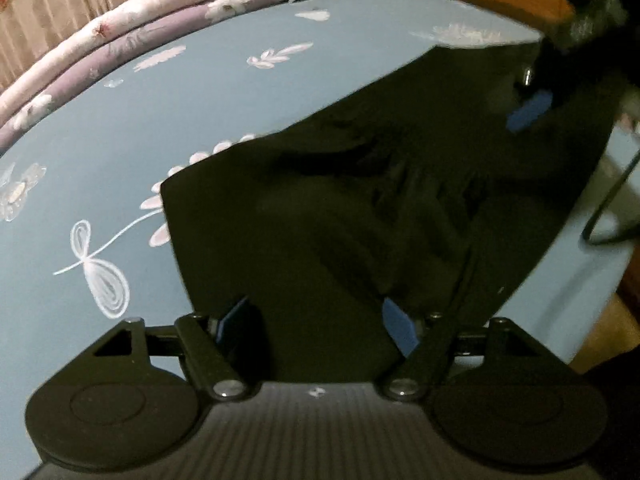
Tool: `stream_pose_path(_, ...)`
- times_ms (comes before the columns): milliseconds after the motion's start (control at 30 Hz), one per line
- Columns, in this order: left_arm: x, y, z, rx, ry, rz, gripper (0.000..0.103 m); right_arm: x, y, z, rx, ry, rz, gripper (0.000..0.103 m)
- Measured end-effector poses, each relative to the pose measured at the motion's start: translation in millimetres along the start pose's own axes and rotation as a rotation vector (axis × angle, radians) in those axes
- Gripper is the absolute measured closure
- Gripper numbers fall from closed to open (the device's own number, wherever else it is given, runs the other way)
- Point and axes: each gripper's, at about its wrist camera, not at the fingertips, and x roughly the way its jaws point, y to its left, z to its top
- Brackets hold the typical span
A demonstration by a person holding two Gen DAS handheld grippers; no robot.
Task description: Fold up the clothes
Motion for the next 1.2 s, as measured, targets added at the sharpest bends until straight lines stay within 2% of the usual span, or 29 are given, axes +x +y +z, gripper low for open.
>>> stream_pose_path(233, -11.1, 22.1, 32.5, -0.032, -0.099, 0.018, 0.028, 5.7, -11.6, -5.1, 0.012, 0.01, 0.007, 0.0)
stream_pose_path(400, 25.6, 34.5, 58.2, -0.071, -0.104, 0.013, 0.028, 4.9, -15.8, -6.9, 0.036, -0.009, 0.031, 0.0)
stream_pose_path(667, 73.4, 50.8, 72.7, -0.161, -0.087, -0.03, 0.025, 3.7, -16.6, -19.4, 0.039, -0.076, 0.047, 0.0)
stream_pose_path(733, 72.6, 52.2, 76.0, -0.164, -0.088, -0.034, 0.026, 5.0, -10.1, -24.9, -0.014, -0.09, 0.022, 0.0)
stream_pose_path(833, 61.9, 54.3, 76.9, -0.149, -0.092, -0.034, 0.026, 11.0, 9.7, -31.3, -0.152, -0.08, -0.065, 0.0)
stream_pose_path(1000, 50.3, 75.0, 64.1, -0.221, -0.1, -0.035, 0.026, 25.3, 37.4, -41.6, -0.308, -0.072, -0.221, 0.0)
stream_pose_path(1067, 56.4, 83.5, 59.3, -0.25, -0.075, -0.049, 0.026, 31.4, 45.5, -46.8, -0.361, -0.072, -0.278, 0.0)
stream_pose_path(1133, 61.1, 86.3, 57.6, -0.253, -0.064, -0.069, 0.026, 35.0, 49.1, -48.0, -0.376, -0.074, -0.311, 0.0)
stream_pose_path(1200, 53.4, 86.5, 60.0, -0.234, -0.093, -0.083, 0.026, 35.6, 48.4, -44.7, -0.35, -0.071, -0.318, 0.0)
